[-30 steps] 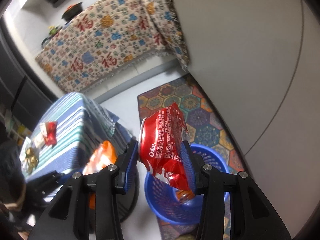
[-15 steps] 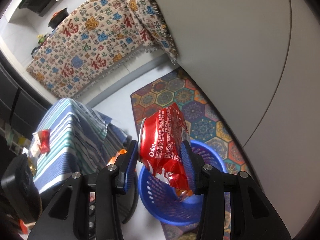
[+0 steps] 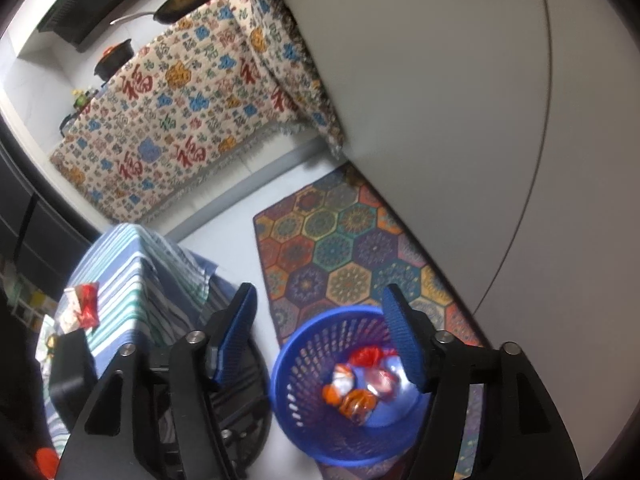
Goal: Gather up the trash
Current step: 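Open both tools to drop the bag and can into the wastebasket, then move both tools back over the table toward the remaining trash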
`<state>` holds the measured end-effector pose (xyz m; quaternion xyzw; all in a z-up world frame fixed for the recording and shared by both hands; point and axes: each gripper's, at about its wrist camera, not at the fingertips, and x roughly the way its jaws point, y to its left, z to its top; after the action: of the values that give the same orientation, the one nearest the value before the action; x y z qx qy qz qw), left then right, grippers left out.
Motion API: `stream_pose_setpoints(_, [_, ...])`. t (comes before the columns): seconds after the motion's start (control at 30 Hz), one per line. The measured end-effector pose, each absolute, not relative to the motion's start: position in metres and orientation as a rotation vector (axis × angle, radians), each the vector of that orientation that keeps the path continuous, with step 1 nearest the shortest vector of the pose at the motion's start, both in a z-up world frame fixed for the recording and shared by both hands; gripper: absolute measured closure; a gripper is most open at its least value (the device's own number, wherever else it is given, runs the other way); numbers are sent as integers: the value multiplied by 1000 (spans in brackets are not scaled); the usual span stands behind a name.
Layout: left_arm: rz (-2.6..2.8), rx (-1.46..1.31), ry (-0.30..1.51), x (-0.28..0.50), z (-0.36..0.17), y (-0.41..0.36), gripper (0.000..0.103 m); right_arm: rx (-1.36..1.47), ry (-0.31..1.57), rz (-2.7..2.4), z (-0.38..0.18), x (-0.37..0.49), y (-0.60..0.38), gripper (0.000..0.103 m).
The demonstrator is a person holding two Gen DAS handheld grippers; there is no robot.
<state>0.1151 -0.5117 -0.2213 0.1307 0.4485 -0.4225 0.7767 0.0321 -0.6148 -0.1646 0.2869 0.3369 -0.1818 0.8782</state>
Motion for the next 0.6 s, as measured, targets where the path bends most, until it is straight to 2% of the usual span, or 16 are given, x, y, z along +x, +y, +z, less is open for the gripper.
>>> stream_pose_setpoints(0.3, [-878,206,912,105,-177,-447,38,406,693,-428,-145,43,-587,20])
stream_pose_setpoints(0.6, [-719,160,892,109,-149,-298,37,209,695,-336,-123,82,-505,17])
